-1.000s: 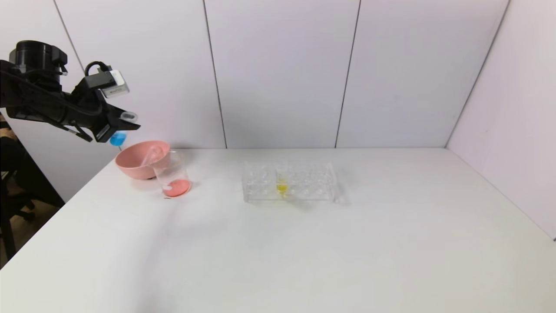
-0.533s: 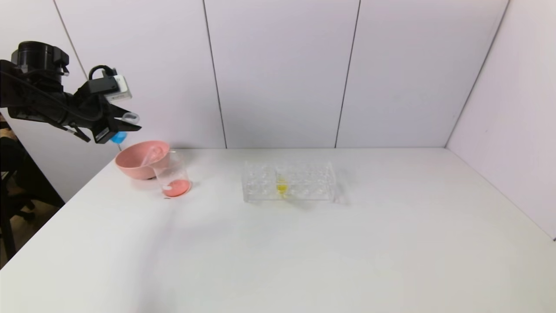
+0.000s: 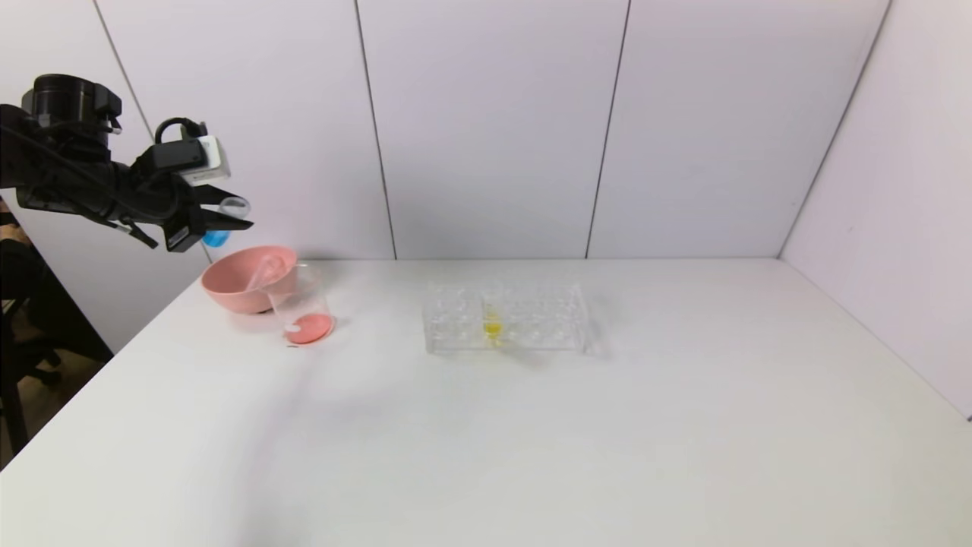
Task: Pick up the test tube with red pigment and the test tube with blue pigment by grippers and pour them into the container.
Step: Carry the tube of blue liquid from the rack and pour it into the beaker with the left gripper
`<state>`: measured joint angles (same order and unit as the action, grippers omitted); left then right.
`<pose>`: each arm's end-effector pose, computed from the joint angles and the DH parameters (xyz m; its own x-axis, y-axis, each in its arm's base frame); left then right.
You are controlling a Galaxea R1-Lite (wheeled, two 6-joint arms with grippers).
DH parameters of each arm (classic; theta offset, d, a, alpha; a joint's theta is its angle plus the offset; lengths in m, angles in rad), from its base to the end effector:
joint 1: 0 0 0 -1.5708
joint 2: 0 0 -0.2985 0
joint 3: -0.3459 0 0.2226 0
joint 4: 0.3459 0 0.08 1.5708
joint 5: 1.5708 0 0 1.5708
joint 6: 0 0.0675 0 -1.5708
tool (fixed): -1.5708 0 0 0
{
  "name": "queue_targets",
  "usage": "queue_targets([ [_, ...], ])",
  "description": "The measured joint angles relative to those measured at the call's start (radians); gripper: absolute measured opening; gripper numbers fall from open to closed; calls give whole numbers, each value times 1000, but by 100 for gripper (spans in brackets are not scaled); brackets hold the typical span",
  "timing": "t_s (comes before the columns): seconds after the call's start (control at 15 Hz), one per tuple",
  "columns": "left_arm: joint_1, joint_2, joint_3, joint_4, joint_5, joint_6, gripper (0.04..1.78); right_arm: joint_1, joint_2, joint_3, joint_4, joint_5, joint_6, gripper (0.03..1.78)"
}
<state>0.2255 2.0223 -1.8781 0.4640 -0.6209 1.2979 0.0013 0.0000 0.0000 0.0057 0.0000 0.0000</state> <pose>0.4562 0.0644 0.2361 0.7807 -0.4178 -0.4647 0.6127 0.3655 0.7007 0.0584 0.0001 0.0746 1.0000 0.0013 -0.0057 -0.0013 1.0000 0.0000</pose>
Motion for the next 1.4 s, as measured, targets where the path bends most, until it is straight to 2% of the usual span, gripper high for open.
queue_targets([
  [0.53,0,9,-21,48,0,180,45,0,0,0,0,0,0,177],
  [1.4,0,16,-23,48,6,237,45,0,0,0,0,0,0,177],
])
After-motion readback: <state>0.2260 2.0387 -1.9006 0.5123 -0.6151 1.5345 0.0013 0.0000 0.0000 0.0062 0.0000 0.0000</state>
